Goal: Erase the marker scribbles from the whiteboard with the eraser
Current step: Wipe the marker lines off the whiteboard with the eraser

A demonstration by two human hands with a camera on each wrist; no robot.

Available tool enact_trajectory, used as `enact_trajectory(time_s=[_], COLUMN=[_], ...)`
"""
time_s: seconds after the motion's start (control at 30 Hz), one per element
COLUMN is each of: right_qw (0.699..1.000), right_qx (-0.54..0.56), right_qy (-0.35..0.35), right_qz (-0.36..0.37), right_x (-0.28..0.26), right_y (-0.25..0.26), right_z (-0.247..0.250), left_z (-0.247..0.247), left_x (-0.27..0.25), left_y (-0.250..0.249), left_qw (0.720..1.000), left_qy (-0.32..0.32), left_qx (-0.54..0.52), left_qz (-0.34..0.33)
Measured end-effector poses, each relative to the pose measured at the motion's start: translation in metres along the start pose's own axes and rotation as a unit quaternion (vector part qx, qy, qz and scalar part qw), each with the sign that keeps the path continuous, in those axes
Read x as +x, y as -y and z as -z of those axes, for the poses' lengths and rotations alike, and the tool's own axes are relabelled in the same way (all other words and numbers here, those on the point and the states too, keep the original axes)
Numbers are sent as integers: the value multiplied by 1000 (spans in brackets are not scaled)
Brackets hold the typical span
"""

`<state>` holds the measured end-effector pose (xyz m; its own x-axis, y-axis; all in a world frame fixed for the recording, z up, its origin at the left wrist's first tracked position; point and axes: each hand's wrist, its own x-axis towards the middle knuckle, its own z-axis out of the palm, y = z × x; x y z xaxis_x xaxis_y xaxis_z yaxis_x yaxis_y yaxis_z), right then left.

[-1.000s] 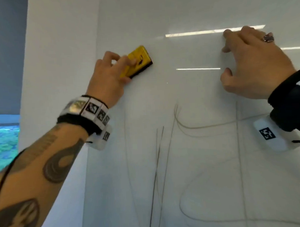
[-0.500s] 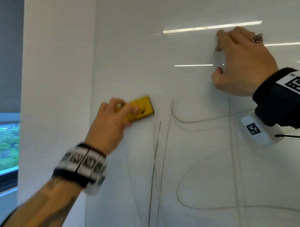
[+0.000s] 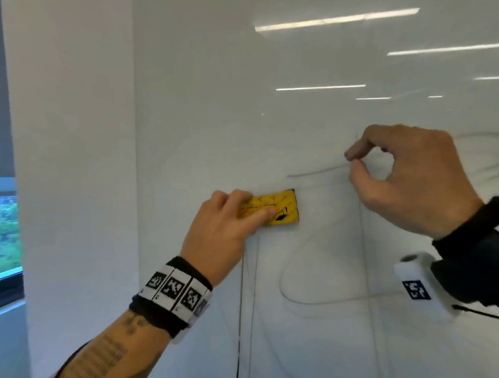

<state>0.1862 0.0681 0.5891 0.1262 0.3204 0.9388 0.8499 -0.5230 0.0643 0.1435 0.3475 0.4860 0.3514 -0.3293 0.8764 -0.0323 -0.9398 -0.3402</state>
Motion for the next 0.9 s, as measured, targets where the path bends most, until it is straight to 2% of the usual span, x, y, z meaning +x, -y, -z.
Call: enact_trajectory(time_s=[0.13,0.23,0.3,0.37,0.4,0.47,0.53,0.63,0.73,0.8,0.9], right_qw=[1000,999,999,998,997,995,994,992,992,993,994], right_qx=[-6,-11,-5,4,6,11,19,31,41,41,28], right_qy=[25,43,41,47,55,78,92,108,109,108,102], right_qz=[-18,-29,-34,-47,-54,-64,-64,-53,-46,-38,-32], right_x=[-58,-90,-108,-123,-130,-139,-143,-144,-145,-149,-152], right_y=[1,-5,-9,-13,-15,-16,-14,-6,2,5,5], right_z=[-15,-23,-24,-23,-23,-24,-29,-43,-55,-60,-59], left_z=[29,28,14,-5,-12,-16,-10,8,8,-10,-32], left_x=[89,102,66,-1,-35,-80,-77,-31,-21,-62,-145], left_y=[35,34,17,-4,-12,-11,9,47,55,33,-21], left_qw=[997,996,999,1000,1000,997,993,977,969,973,968], left_qy=[-35,-53,-35,9,24,28,8,-63,-91,-61,38], left_qx=[18,21,12,-1,-5,-19,-26,-21,-27,-53,-106], left_qz=[68,64,33,10,14,65,114,202,226,217,224])
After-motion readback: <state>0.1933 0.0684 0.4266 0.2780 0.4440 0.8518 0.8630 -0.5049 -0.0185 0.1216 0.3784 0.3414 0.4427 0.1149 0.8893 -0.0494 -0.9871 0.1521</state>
